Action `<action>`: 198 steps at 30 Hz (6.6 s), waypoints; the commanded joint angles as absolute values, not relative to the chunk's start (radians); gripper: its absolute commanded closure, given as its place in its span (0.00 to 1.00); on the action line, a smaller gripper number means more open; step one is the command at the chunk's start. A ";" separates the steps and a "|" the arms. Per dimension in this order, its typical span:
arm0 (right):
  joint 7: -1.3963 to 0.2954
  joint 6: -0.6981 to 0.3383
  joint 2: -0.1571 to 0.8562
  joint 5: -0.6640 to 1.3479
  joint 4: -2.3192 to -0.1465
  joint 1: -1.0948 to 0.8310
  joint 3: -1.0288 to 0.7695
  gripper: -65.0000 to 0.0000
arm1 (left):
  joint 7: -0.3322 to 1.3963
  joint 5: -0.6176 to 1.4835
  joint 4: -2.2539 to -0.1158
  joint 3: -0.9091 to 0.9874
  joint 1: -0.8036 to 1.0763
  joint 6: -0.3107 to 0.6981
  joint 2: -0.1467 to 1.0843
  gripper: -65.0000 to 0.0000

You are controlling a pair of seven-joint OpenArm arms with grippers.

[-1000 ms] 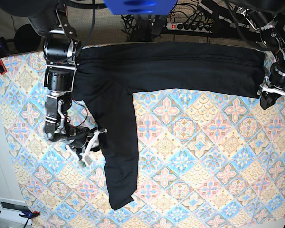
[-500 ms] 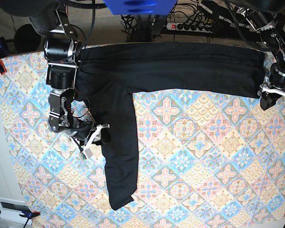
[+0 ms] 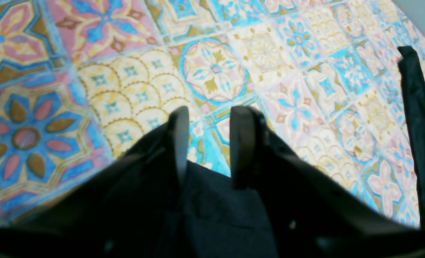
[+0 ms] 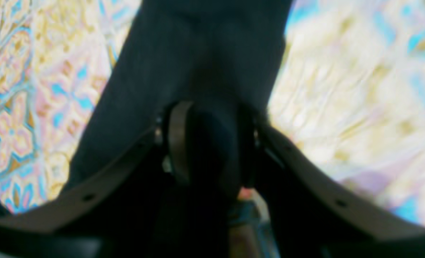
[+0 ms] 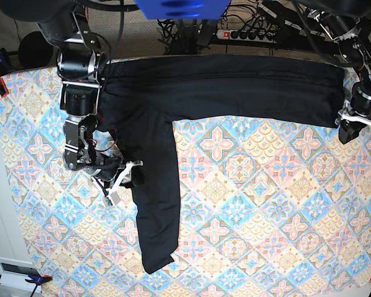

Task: Layout the t-shirt on the table in an organized manner, then fold the t-shirt properly
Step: 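Release with the right gripper and grasp the hanging sleeve end, then fold the sleeve with the right gripper back onto the shirt body, then grasp the loose shirt part with the left gripper and fold it onto the strip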

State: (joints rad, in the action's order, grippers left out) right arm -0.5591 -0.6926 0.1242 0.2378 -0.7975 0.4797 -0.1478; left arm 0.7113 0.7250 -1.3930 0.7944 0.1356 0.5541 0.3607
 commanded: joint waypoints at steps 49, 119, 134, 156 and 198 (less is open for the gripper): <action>-0.512 -0.664 0.119 0.110 -0.901 0.472 -0.148 0.70 | 0.688 0.740 -1.406 0.799 0.128 0.562 0.383 0.70; -0.917 -0.698 0.061 0.097 -1.954 -0.225 0.344 0.79 | 0.687 0.631 -1.406 0.153 -0.101 0.562 0.286 0.70; -0.914 -0.698 0.131 0.099 -2.000 -0.234 0.216 0.80 | 0.670 0.364 -1.061 -0.012 -0.403 0.562 -0.021 0.70; -0.911 -0.698 0.147 0.104 -2.000 -0.225 0.219 0.80 | 0.503 0.166 -0.728 -0.246 -0.486 0.484 -0.117 0.72; -0.909 -0.698 0.147 0.104 -1.989 -0.225 0.216 0.80 | 0.526 0.923 -1.814 0.570 0.426 0.483 0.367 1.00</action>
